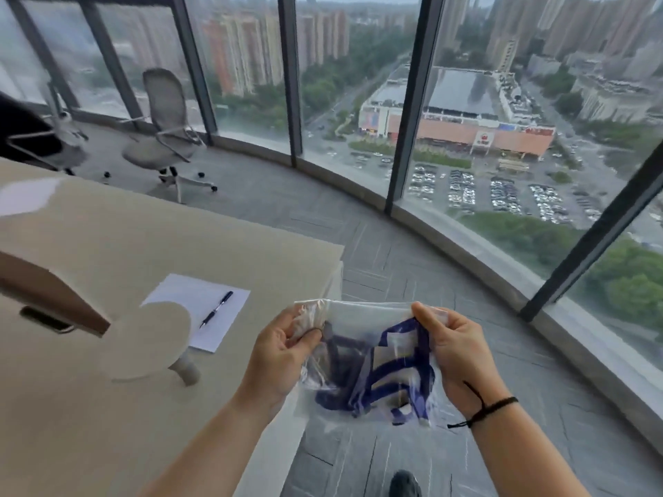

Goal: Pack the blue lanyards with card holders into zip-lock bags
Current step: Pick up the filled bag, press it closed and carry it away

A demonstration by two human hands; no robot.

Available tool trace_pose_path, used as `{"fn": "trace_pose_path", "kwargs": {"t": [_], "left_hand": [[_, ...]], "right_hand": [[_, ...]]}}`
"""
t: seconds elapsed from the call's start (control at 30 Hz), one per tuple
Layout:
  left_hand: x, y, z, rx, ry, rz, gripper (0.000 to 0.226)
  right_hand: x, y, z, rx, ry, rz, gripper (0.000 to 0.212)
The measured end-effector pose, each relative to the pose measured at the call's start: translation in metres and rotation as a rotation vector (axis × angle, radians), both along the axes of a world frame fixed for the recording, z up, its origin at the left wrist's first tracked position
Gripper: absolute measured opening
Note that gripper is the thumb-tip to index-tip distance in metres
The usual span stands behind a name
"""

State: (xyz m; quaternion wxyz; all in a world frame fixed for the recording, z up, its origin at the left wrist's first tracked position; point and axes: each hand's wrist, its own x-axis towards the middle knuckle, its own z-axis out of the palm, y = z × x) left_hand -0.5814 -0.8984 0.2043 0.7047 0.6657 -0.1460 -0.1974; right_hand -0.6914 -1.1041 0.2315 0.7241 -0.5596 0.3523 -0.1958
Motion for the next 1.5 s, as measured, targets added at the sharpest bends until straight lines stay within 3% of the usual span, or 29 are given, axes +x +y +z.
{"fn": "trace_pose_path", "kwargs": {"t": [0.23,0.43,0.63,1.0,1.2,1.4,1.5], "left_hand": [[0.064,-0.051,-0.001,0.054,0.086,0.437,0.04],[0.103,-0.097,0.021,0.035,0.075,0.661,0.029],[0.167,-0.136,0.018,0.079,0.067,0.782,0.028],[0.347,-0.225,-0.001,0.058,0.062,0.91,0.029],[0.422,-0.257,0.006,0.061,0.043,1.106,0.031],[0.467,-0.305,-0.013,0.037,0.038,1.488,0.017],[0.47,-0.319,-0.017,-0.032,0.108,1.657,0.027]], "right_hand": [[0.139,-0.07,-0.006,0.005,0.012,0.335,0.022],[0.23,-0.116,0.012,0.005,-0.019,0.556,0.021],[0.32,-0.15,-0.005,0.085,-0.016,0.679,0.04],[0.534,-0.229,-0.001,-0.029,0.052,0.84,0.027],[0.648,-0.243,-0.006,0.026,0.04,1.091,0.027],[0.745,-0.246,-0.014,0.027,-0.026,1.481,0.031],[0.77,-0.234,-0.016,0.002,0.001,1.591,0.034]]}}
